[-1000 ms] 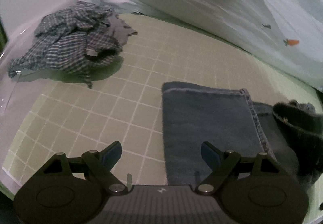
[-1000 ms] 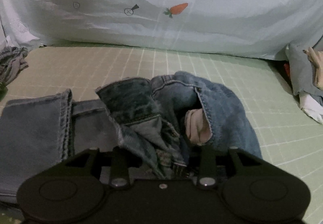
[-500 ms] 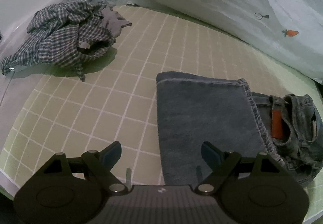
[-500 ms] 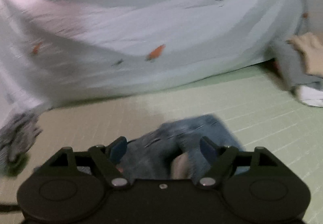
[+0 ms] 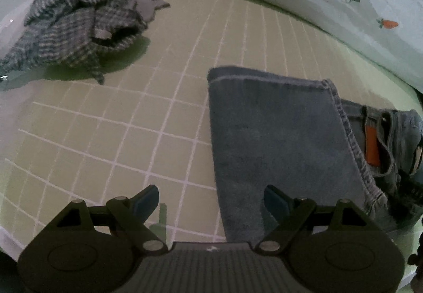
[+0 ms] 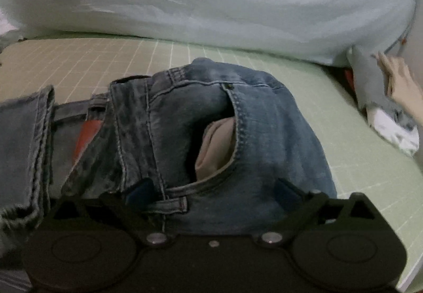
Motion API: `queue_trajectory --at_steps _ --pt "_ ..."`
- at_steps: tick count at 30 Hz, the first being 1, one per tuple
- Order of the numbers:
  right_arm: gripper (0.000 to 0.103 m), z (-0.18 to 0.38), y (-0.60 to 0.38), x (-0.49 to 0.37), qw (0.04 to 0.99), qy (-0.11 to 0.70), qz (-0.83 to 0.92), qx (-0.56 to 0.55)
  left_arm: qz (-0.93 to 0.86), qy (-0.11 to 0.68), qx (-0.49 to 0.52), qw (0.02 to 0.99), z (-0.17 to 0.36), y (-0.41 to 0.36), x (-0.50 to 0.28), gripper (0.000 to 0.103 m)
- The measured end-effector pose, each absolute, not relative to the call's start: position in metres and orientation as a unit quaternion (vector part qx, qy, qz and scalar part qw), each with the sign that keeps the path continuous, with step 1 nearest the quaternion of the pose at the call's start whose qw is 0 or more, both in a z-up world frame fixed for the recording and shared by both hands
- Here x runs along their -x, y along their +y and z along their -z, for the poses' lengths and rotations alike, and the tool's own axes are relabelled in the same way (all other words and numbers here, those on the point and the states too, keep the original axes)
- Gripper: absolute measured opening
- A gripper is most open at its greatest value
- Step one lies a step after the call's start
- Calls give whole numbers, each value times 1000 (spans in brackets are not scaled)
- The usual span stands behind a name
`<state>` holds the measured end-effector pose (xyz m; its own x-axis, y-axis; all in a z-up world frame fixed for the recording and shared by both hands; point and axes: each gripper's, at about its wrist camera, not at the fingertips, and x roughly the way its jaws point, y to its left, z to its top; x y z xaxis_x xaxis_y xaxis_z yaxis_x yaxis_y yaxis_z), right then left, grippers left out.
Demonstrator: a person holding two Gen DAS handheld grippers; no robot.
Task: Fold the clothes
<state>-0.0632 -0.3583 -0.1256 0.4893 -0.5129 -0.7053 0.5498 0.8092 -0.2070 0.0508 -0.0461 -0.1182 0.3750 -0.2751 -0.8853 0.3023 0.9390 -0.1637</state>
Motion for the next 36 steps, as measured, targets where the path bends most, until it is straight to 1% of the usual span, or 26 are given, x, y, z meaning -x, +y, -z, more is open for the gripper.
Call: queue_trajectory --at_steps 2,10,12,13,15,16,18,19,20,21,24,26,28,36 --pt "99 119 -363 64 860 407 304 -37 181 537 -11 824 122 -49 -54 87" --pt "99 102 -368 84 855 384 336 -87 204 547 -6 812 132 -66 -65 87" --pt "99 101 -369 91 851 384 348 -90 210 550 4 808 135 -68 -69 82" --pt "99 100 -371 93 848 383 354 -93 211 549 8 809 135 -68 -70 82" --pt "99 100 -375 99 842 382 367 -103 214 546 17 810 135 -68 -73 69" --pt "99 100 -376 102 838 381 374 -109 212 544 22 812 135 -68 -75 65" --pt "99 100 -380 109 831 380 388 -121 206 543 43 813 135 -67 -79 44" --pt "99 100 -382 112 828 380 393 -128 203 544 58 812 135 -65 -81 42" --pt "99 100 -385 115 825 380 396 -135 200 546 76 810 135 -62 -82 34" --pt "99 100 -388 117 823 379 399 -141 196 547 94 808 135 -58 -83 24" --pt "99 101 -399 124 819 376 402 -161 186 550 138 803 132 -52 -85 13" --pt "99 102 -407 127 819 376 397 -176 182 548 156 801 125 -52 -85 11" --pt "100 102 -415 130 821 375 388 -186 189 533 151 811 111 -61 -82 9" --pt "100 87 -440 139 838 361 360 -194 251 472 166 828 51 -120 -59 8"
